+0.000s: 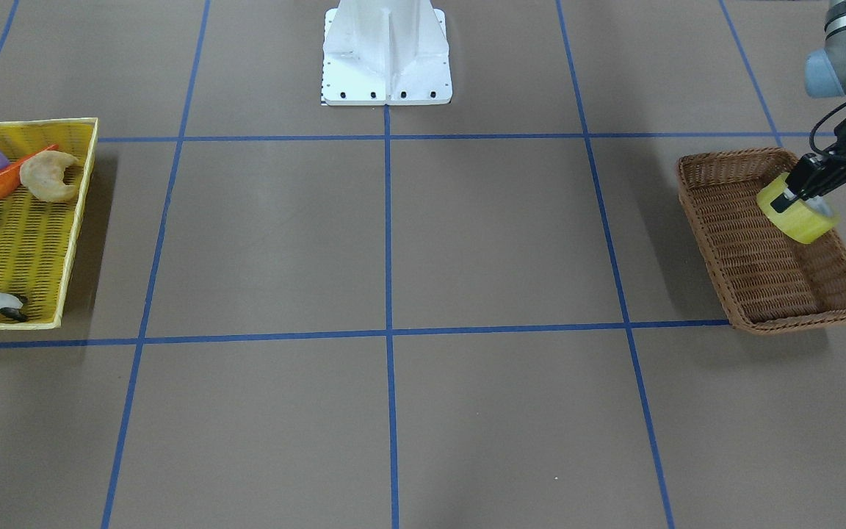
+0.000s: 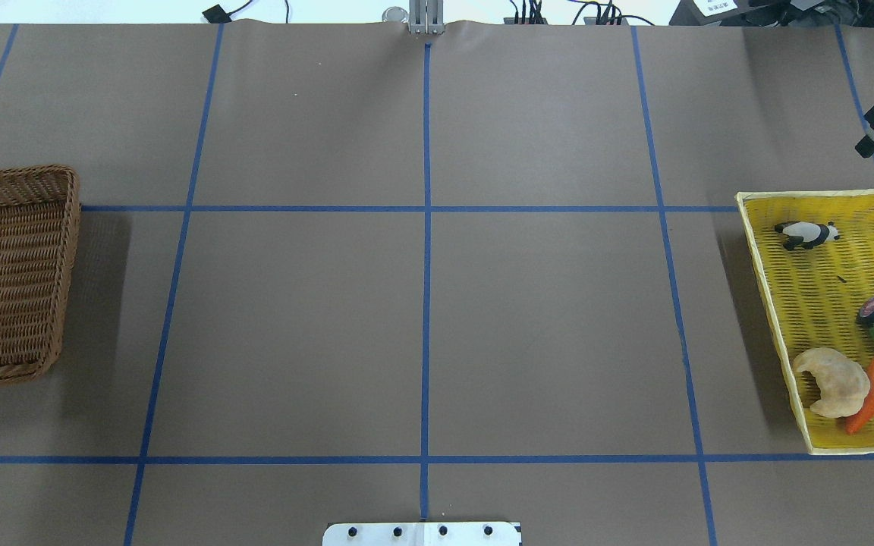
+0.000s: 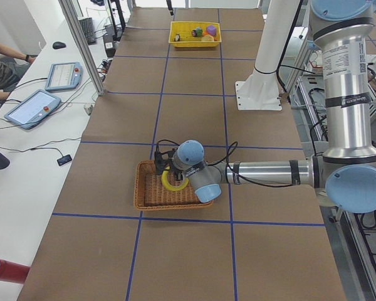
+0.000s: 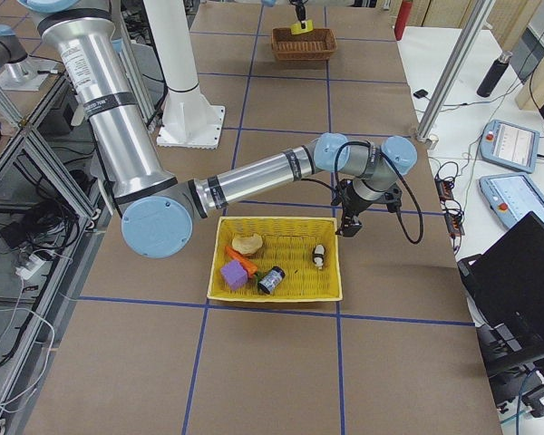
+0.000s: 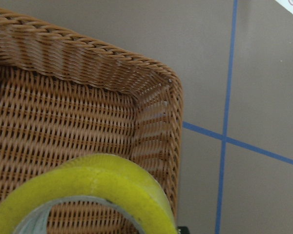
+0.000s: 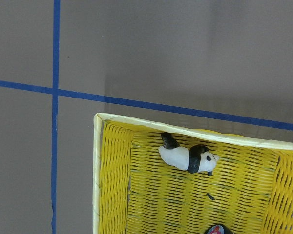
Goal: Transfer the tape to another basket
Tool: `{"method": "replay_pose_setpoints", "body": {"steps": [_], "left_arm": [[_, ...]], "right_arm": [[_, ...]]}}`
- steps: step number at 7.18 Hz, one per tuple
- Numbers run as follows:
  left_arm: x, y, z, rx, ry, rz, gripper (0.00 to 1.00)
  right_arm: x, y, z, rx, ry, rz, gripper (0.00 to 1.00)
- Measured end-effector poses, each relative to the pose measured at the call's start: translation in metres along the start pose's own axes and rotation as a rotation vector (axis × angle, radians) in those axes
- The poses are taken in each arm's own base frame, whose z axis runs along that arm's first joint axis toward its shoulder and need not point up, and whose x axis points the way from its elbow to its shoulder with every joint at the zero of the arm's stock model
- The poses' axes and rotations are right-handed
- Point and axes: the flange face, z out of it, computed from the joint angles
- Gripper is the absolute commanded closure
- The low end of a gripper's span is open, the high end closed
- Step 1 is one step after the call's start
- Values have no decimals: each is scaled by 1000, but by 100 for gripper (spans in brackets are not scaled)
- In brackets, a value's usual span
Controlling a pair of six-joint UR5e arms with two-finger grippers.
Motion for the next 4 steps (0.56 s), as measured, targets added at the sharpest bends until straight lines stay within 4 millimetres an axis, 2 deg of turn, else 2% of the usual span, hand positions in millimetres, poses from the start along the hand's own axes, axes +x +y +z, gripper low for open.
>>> {"method": "replay_pose_setpoints", "body": {"steps": [1, 2, 3, 4], "left_arm": [[6, -4, 3, -13, -48, -3, 100], [23, -6, 7, -21, -104, -11, 100], [37, -2, 16, -21, -170, -8, 100], [43, 5, 29, -24, -233, 7, 100]], "right_arm": [[0, 0, 0, 3, 1, -1, 3], [0, 0, -1, 5, 2, -2, 3], [0, 0, 0, 6, 2, -2, 3], [1, 0, 1, 5, 2, -1, 3]]}}
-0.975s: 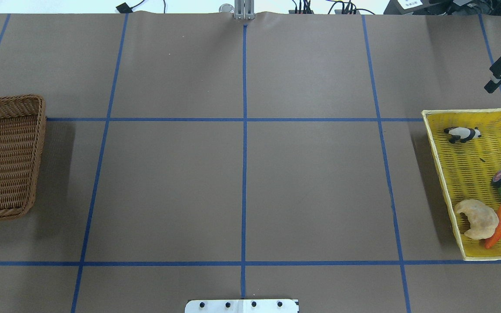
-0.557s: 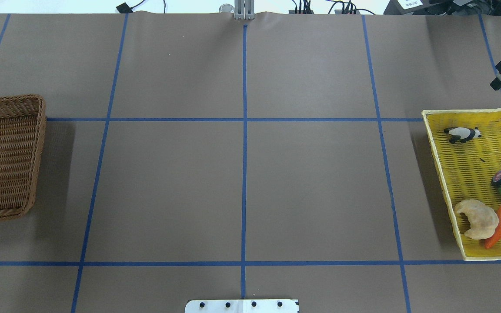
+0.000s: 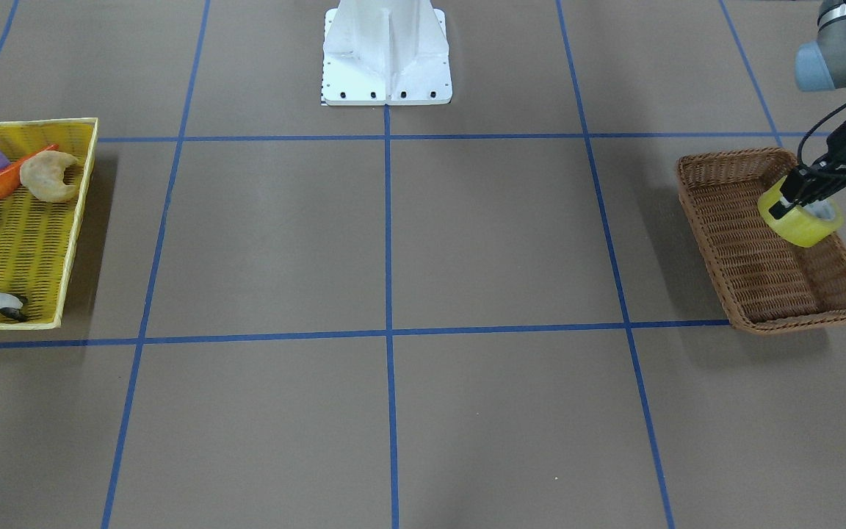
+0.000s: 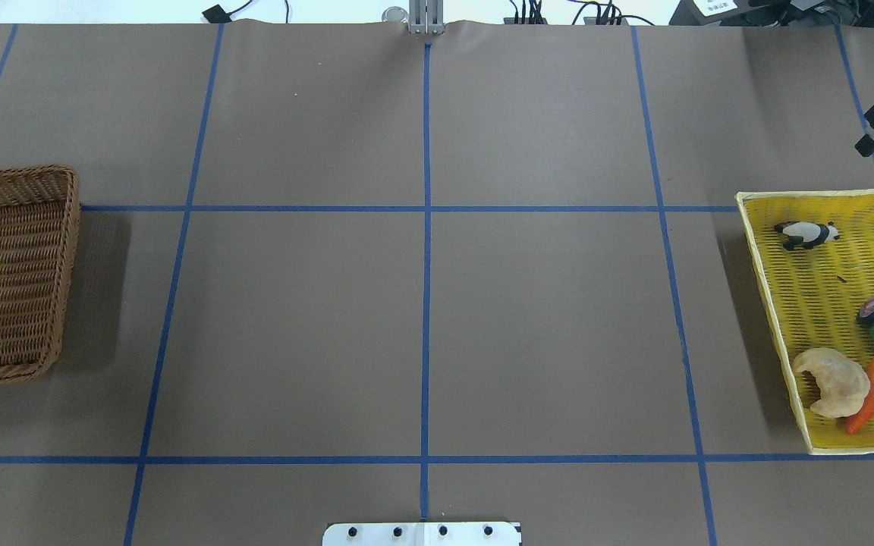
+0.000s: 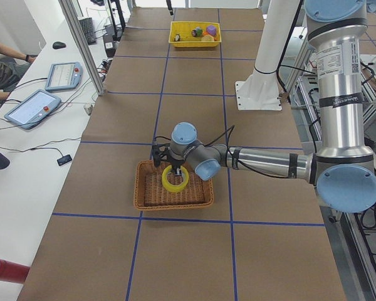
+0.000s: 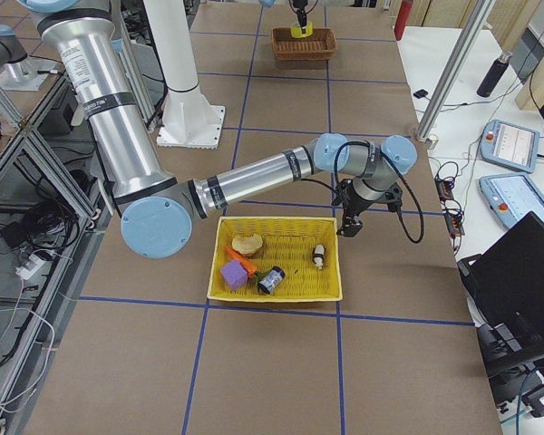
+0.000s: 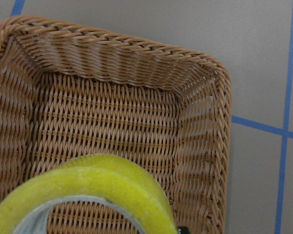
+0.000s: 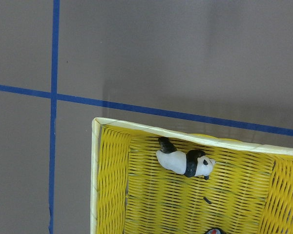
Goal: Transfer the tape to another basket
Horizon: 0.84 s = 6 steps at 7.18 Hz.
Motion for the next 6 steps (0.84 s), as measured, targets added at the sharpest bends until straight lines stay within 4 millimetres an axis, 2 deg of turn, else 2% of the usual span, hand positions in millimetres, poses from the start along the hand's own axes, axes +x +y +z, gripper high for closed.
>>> {"method": "replay_pose_setpoints", "body": {"steps": [3, 6], "left_arm": [[-2, 8, 18, -15, -68, 55, 100], [9, 11, 35, -49, -83, 71, 100]], "right_arm": [[3, -1, 3, 1, -5, 3, 2], [2, -2, 3, 4, -8, 2, 1]]}}
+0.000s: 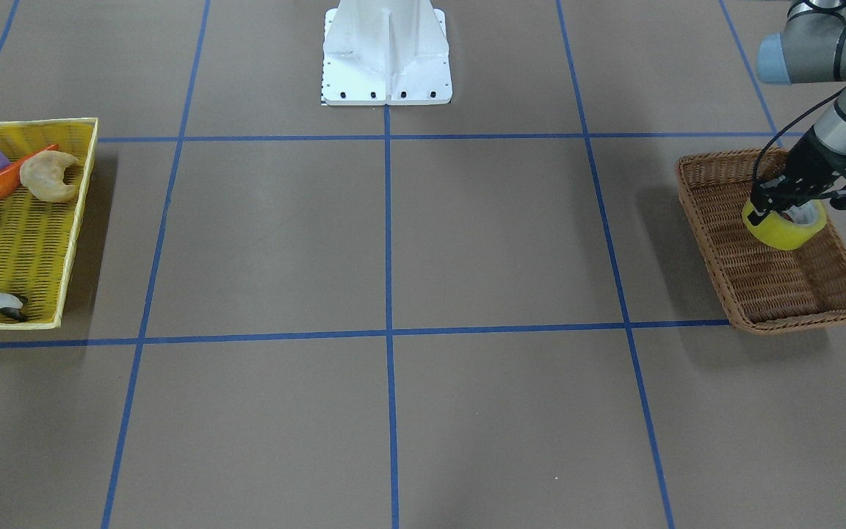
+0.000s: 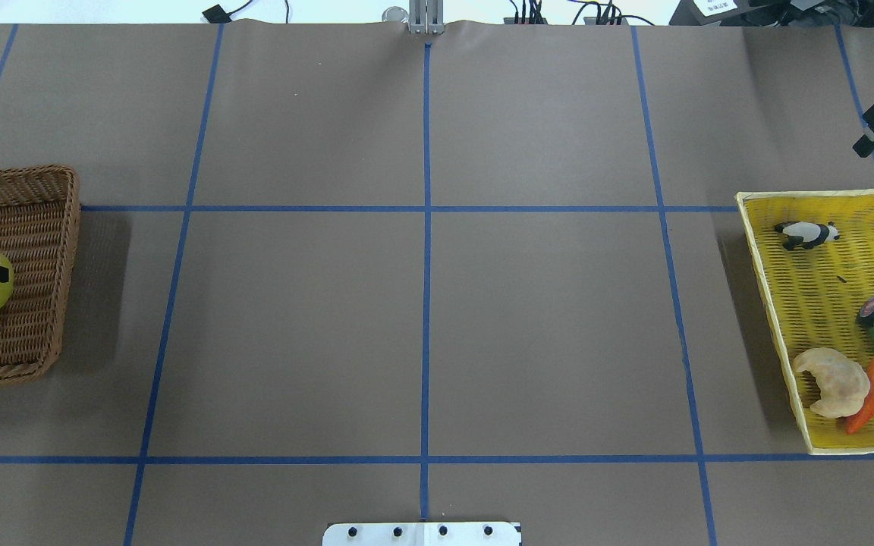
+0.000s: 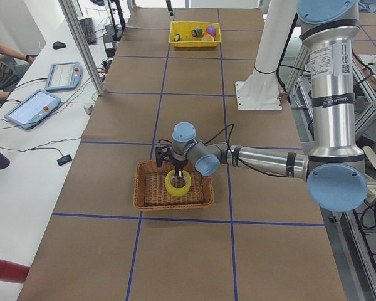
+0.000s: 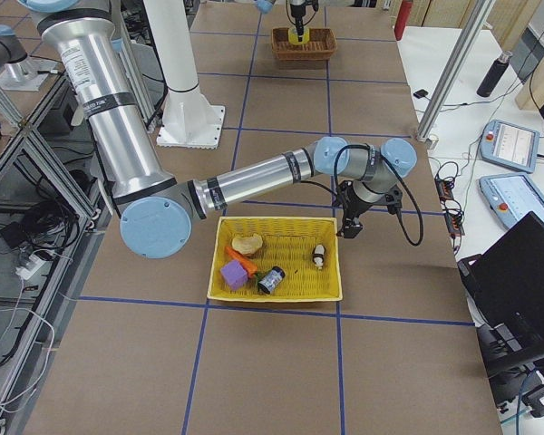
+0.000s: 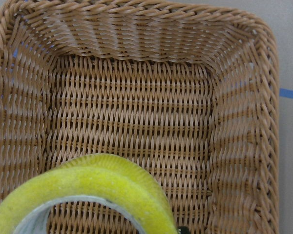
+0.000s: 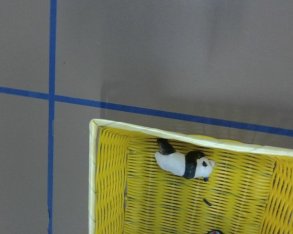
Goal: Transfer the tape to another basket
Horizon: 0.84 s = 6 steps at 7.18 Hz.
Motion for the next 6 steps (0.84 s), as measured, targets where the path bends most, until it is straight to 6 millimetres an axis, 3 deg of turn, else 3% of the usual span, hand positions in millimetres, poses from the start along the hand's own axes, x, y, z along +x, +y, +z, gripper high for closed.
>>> {"method": "replay_pose_setpoints", "body": {"steps": [1, 3, 4, 6], "left_arm": [[2, -1, 7, -11, -6, 2, 100], [4, -5, 16, -20, -13, 1, 49], [4, -6, 18, -23, -15, 1, 7], [5, -6, 19, -22, -14, 3, 2]], "right_arm": [[0, 0, 0, 1, 1, -2, 1], [-1, 0, 0, 2, 1, -2, 1], [-1, 0, 0, 2, 1, -3, 1], [0, 0, 0, 1, 1, -2, 1]]}}
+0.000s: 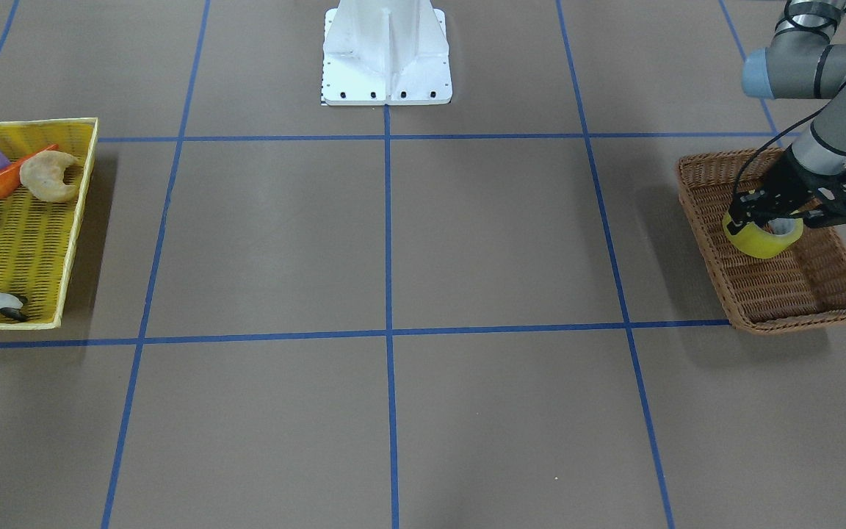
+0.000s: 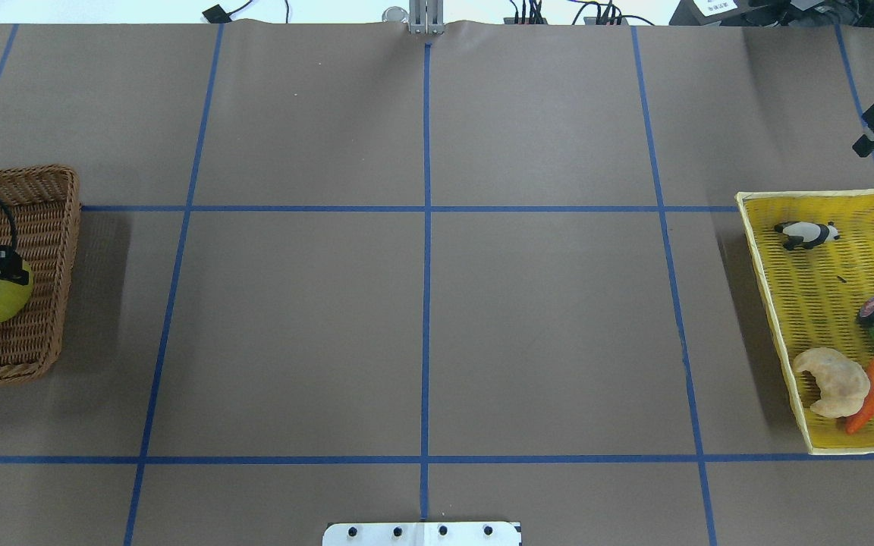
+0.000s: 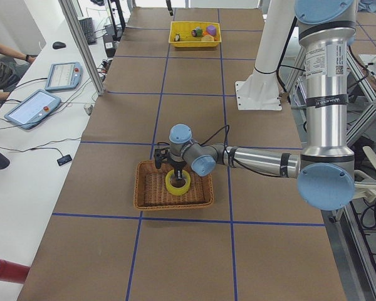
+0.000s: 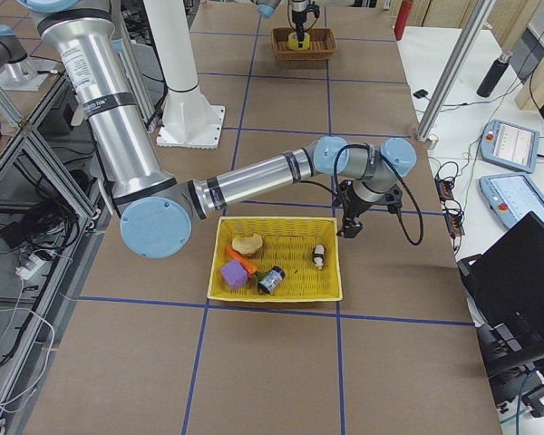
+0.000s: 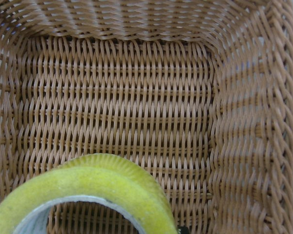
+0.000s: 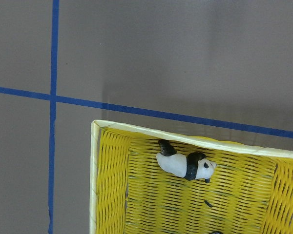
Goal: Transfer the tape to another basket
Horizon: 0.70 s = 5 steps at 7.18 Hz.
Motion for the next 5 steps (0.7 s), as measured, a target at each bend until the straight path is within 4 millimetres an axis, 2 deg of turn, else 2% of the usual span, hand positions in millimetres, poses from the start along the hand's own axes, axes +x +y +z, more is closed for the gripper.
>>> {"method": "replay_pose_setpoints", "body": {"steps": [3, 5], "left_arm": [[5, 2, -11, 8, 18, 8, 2], [23, 9, -50, 50, 69, 42, 2]], "right_arm": [[-2, 0, -2, 3, 0, -4, 1], [-12, 3, -11, 23, 13, -27, 1]]}}
